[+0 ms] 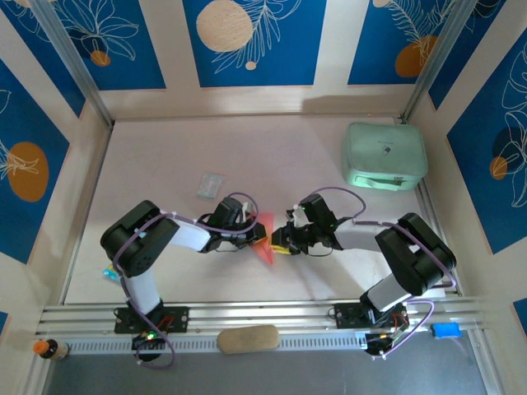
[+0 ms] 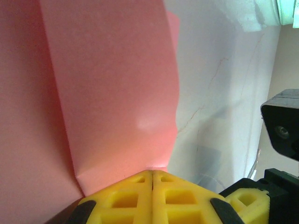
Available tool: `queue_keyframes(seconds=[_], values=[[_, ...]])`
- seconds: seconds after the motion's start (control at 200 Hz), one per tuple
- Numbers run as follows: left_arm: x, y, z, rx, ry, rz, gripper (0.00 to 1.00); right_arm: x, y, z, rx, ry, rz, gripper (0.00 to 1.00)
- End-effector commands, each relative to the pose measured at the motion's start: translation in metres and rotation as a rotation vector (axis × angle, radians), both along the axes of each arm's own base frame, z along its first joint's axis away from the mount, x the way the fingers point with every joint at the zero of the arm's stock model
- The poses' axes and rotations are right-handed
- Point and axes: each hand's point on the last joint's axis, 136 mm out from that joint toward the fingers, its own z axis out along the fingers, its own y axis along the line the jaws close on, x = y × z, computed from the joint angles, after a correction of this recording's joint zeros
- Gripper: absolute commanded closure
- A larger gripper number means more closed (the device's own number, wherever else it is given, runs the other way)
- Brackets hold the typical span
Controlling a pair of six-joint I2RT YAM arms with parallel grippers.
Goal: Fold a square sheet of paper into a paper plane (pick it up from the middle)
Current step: Fourth fold the wing at the center of the table.
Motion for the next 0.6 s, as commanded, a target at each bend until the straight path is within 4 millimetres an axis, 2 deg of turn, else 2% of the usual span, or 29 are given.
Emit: queue_keyframes(seconds=[0.0,0.095,0.375,0.595], values=[[-0.024,0.020,-0.037,0.115,0.093,-0.020,0.96,-0.001,-0.006,-0.001,-0.030,0.012,-0.022,0.71],[-0.023,0.019,-0.035,0.109,0.089,-0.019,0.96,-0.002,0.001,0.003,-0.007,0.023,0.005,0.71],[-0.023,0.019,-0.035,0.107,0.089,-0.021,0.96,-0.010,0.008,-0.007,-0.002,0.068,0.033,0.76],[-0.023,0.019,-0.035,0.108,0.088,-0.021,0.96,-0.022,0.006,-0.015,-0.003,0.102,0.046,0.82]])
